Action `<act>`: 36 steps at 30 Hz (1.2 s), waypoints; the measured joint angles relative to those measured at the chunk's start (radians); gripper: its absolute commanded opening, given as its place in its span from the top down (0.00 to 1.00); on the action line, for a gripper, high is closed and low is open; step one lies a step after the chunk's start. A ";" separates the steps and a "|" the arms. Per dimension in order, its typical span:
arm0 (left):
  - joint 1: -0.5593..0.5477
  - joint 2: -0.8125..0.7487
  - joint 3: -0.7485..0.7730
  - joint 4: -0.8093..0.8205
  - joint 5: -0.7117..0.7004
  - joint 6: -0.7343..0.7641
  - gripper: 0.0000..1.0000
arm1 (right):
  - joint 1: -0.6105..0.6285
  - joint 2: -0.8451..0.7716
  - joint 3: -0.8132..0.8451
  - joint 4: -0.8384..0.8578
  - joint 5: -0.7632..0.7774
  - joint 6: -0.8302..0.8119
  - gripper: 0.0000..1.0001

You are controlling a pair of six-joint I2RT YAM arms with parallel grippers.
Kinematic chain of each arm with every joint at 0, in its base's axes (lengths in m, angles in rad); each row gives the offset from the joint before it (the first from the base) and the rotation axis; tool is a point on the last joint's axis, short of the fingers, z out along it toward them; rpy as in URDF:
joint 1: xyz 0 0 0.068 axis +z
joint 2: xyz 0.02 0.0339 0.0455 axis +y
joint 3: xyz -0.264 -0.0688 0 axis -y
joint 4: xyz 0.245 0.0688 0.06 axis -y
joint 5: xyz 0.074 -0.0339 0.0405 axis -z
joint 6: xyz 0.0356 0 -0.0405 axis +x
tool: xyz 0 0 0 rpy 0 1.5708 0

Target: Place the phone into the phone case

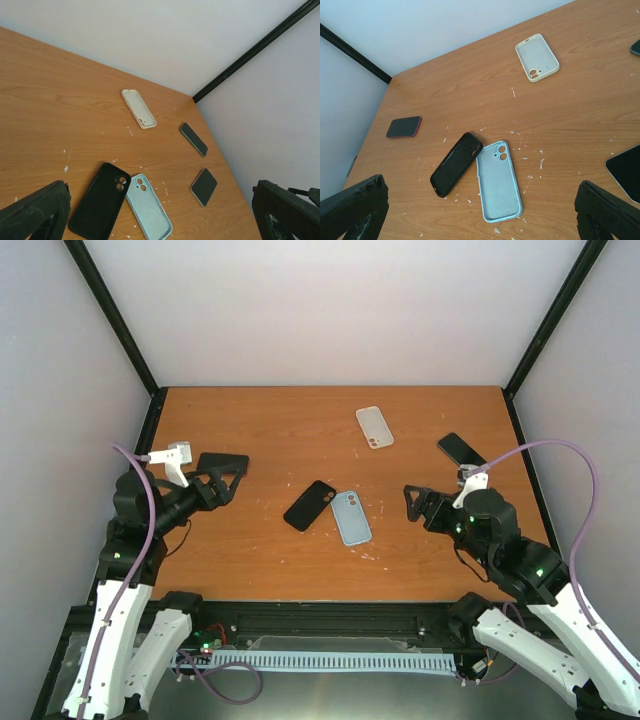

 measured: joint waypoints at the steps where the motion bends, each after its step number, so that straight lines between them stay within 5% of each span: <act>1: 0.000 0.000 0.000 -0.006 -0.010 0.000 0.01 | 0.000 0.000 -0.003 0.001 0.000 0.003 0.00; 18: 0.000 0.008 -0.003 -0.019 -0.103 0.001 0.01 | -0.001 0.074 -0.051 -0.015 0.035 0.126 0.01; 25: 0.001 0.017 -0.066 -0.005 -0.112 0.015 0.00 | -0.019 0.241 -0.058 -0.060 0.132 0.212 0.15; 36: 0.003 0.046 -0.095 -0.004 -0.124 0.034 0.01 | -0.316 0.421 -0.156 0.039 0.113 0.227 0.24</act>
